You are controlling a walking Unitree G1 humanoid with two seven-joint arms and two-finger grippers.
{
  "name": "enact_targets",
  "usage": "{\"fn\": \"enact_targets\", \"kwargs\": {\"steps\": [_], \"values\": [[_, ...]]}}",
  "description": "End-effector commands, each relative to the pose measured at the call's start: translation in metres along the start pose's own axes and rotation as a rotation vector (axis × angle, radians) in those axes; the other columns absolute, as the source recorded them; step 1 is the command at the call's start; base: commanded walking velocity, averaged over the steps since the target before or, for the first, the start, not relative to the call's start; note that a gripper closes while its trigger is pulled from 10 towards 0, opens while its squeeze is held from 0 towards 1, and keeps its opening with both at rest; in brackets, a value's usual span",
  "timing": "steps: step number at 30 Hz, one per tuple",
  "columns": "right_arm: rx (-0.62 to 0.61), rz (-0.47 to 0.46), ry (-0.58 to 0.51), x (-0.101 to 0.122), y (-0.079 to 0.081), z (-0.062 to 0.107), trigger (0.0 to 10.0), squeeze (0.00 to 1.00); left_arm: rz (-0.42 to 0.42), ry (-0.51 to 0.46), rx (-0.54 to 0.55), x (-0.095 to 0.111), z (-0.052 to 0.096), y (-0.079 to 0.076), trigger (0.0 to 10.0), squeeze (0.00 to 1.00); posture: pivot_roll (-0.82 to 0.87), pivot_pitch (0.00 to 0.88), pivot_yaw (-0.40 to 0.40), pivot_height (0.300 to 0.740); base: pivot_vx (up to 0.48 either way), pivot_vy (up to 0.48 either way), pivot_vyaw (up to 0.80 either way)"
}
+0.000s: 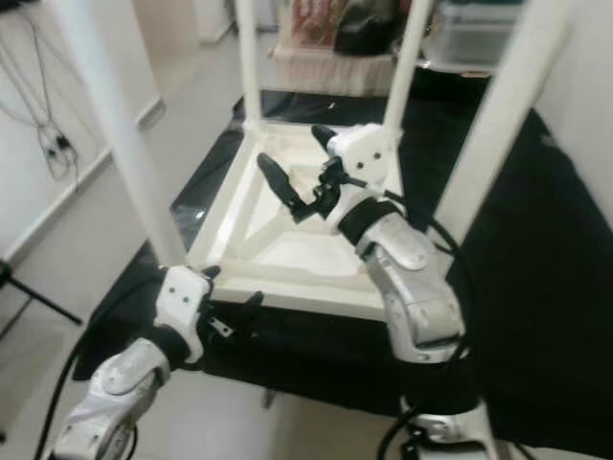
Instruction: Building children table
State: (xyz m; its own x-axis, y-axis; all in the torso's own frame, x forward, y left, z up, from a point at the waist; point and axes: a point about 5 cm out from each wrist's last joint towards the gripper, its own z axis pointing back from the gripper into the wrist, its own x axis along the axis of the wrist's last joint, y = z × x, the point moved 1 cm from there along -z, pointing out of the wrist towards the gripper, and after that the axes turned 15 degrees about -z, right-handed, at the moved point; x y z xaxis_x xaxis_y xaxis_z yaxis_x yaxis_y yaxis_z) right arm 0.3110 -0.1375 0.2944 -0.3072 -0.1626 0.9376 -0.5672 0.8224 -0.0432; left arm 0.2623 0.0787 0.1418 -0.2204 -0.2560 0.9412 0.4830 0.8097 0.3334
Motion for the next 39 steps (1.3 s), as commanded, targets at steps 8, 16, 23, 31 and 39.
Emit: {"fn": "enact_targets", "kwargs": {"steps": [8, 16, 23, 31, 39], "values": [[-0.053, 0.153, -0.117, 0.041, 0.0, -0.006, 10.0, 0.0, 0.014, 0.006, 0.026, -0.003, 0.001, 0.004, 10.0, 0.0, 0.0, 0.083, 0.008, 0.74, 0.0, 0.0, 0.0], [-0.138, 0.362, -0.338, 0.101, 0.006, 0.009, 10.0, 0.0, 0.024, 0.011, 0.039, -0.005, 0.0, 0.01, 10.0, 0.0, -0.03, 0.085, 0.06, 0.74, 0.0, 0.0, 0.0], [-0.361, 0.7, -0.438, 0.143, -0.004, 0.03, 10.0, 0.0, 0.033, 0.018, 0.033, -0.008, -0.002, 0.012, 10.0, 0.0, -0.06, 0.077, 0.085, 0.74, 0.0, 0.0, 0.0], [-0.59, 0.755, -0.394, 0.158, -0.032, 0.054, 10.0, 0.0, 0.042, 0.02, 0.031, -0.01, -0.006, 0.012, 10.0, 0.0, -0.07, 0.075, 0.081, 0.74, 0.0, 0.0, 0.0], [-0.476, 0.362, -0.206, 0.101, -0.026, 0.057, 10.0, 0.0, 0.049, 0.018, 0.036, -0.01, -0.005, 0.013, 10.0, 0.0, -0.08, 0.086, 0.076, 0.74, 0.0, 0.0, 0.0]]}}
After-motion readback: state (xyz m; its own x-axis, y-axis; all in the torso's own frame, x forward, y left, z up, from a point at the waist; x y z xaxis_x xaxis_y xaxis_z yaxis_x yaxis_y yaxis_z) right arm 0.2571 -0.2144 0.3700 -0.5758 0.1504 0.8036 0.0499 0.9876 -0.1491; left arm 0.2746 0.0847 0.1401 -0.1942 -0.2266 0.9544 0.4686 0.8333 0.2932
